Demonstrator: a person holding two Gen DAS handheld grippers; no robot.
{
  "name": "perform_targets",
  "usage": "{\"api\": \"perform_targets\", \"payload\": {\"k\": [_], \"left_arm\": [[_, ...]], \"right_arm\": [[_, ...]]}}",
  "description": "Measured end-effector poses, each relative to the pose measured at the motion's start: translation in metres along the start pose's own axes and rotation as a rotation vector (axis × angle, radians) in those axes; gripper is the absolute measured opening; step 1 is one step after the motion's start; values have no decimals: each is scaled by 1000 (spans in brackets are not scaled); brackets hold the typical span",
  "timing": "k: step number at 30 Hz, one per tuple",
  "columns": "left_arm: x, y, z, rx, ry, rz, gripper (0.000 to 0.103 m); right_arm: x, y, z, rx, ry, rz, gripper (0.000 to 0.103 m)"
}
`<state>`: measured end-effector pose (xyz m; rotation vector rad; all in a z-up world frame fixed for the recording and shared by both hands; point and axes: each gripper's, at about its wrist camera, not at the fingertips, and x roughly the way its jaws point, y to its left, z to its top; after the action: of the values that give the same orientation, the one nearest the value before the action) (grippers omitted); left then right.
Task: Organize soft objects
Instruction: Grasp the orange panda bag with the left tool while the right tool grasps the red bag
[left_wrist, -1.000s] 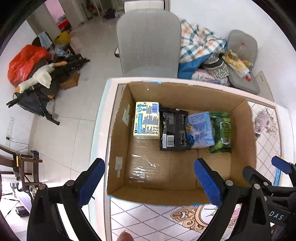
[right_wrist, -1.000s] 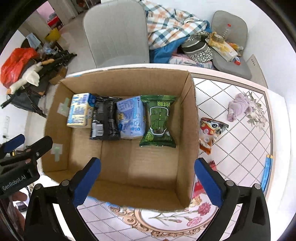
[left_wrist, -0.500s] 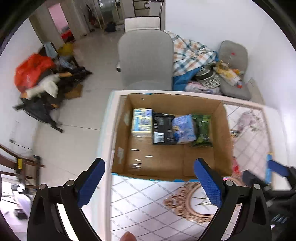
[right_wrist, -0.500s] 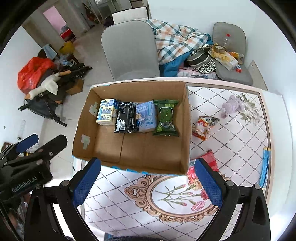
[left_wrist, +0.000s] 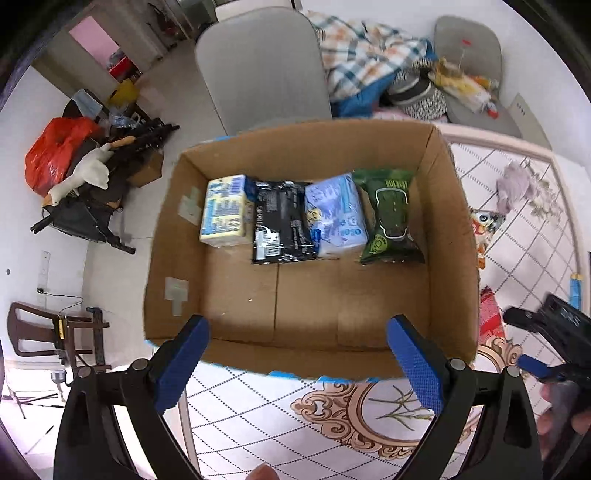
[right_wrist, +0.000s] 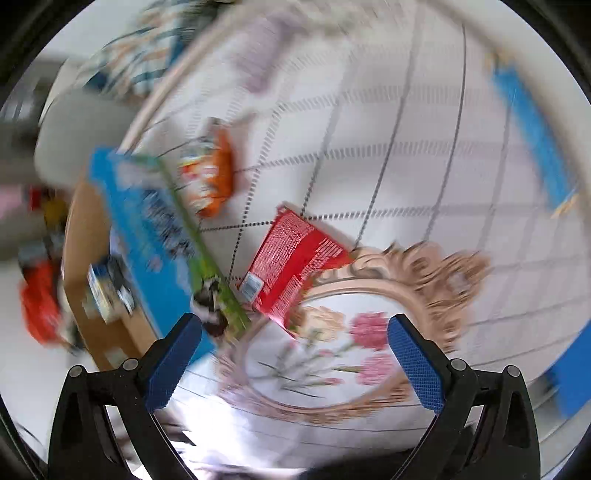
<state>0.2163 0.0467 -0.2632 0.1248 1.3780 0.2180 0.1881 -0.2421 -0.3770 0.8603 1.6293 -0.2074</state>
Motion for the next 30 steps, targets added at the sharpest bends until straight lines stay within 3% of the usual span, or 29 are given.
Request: {"api": "perform_targets", "payload": {"k": [3, 6, 7, 8, 12, 18, 21, 25, 28, 30], "left_arm": [[7, -12, 8, 26, -1, 44, 99], [9, -20, 17, 54, -11, 82, 99], [7, -22, 21, 65, -16, 84, 99], [5, -25, 24, 73, -24, 84, 99], [-12, -50, 41, 129, -58, -3, 99], [-28, -133, 75, 354, -93, -76, 99], [-2, -183, 92, 474, 2, -86, 99], [40, -231, 103, 592, 72, -12, 99], [74, -252, 107, 624, 174, -6, 98], [93, -262, 107, 649, 219, 23, 98]], "right_arm": [[37, 0, 16, 80, 50, 21, 91], [70, 8, 24, 84, 114, -18, 75], [78, 10, 23, 82, 138, -32, 76], [76, 16, 23, 59, 110, -60, 69], [77, 32, 24, -126, 142, -156, 60], [41, -1, 43, -268, 91, -317, 54], [20, -22, 62, -292, 46, -373, 53], [-2, -48, 88, -203, 42, -266, 54], [-10, -49, 92, -190, 40, -222, 78], [-10, -48, 90, -191, 31, -244, 80]]}}
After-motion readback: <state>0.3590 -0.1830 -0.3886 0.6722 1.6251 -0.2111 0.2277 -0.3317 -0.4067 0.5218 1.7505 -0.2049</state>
